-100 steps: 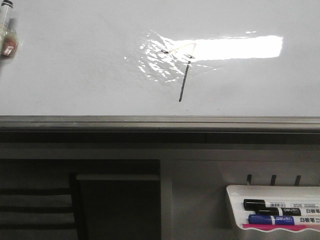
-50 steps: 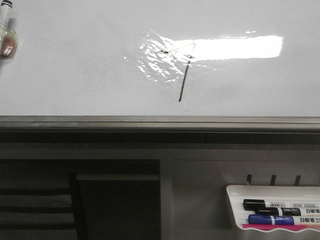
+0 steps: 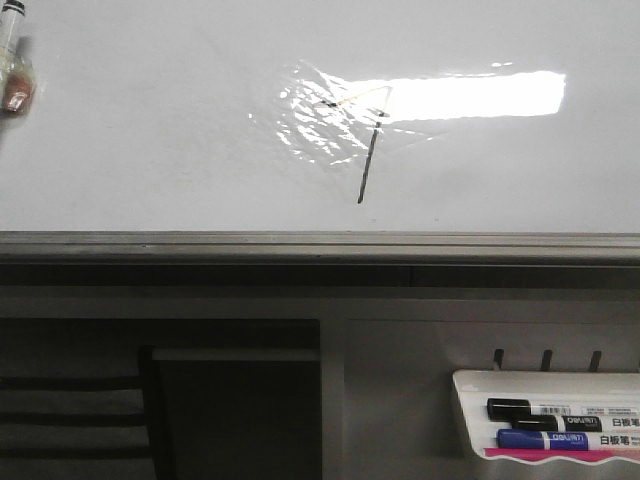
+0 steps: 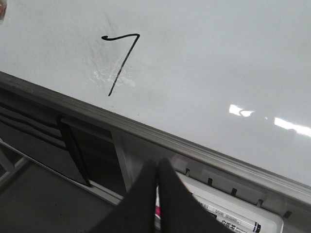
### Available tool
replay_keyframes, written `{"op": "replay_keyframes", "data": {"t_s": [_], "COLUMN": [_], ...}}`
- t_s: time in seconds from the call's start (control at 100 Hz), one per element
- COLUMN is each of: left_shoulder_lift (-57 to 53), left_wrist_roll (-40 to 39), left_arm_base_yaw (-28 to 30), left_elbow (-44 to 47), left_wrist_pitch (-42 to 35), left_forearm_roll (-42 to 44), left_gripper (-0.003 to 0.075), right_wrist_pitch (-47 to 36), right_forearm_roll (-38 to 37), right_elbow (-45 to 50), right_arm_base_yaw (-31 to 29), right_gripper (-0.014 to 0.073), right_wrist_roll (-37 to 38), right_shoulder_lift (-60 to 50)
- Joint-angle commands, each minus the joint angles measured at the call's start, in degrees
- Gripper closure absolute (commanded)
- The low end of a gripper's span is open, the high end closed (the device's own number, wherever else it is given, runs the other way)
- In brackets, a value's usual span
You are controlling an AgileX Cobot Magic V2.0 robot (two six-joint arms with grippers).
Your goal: Write number 7 on whiteboard
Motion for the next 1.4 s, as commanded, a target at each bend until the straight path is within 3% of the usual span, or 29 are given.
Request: {"op": "replay_keyframes", "data": {"t_s": [0.0,0.58,1.02,1.23,1.39], "left_shoulder_lift": [-1.8,-1.8,-1.8,-1.8,-1.8], "left_wrist_roll": [-0.6,-0.6,-0.6,-0.6,-0.6], "left_arm_base_yaw": [0.2,0.2,0.2,0.2,0.2], "left_elbow": [2.0,2.0,2.0,2.0,2.0], "left_wrist_pitch": [-4.8,-4.8,-4.8,-4.8,-4.8], "left_forearm_roll": [-0.1,-0.1,-0.1,-0.1,-0.1], "left_gripper": [0.0741,0.0741,0.0741,0.0741,0.0741], "right_wrist_pitch": [-3.7,-3.7,-23.2,-31.8,-29.3], "right_forearm_roll": [-0.2,-0.2,3.0,3.0,3.0], "right_elbow": [-1.5,-1.1,20.1,28.7,28.6], "right_arm_base_yaw": [-0.2,-0.4,-27.5,-29.7,-29.7], "right_gripper": [0.0665,0.0665,0.0665,0.0665,0.0665], "right_wrist_roll": [-0.2,-0.2,-0.1,-0.1,-0.1], "right_shoulder_lift": [0.2,-1.0,-19.8,-25.2,-25.6]}}
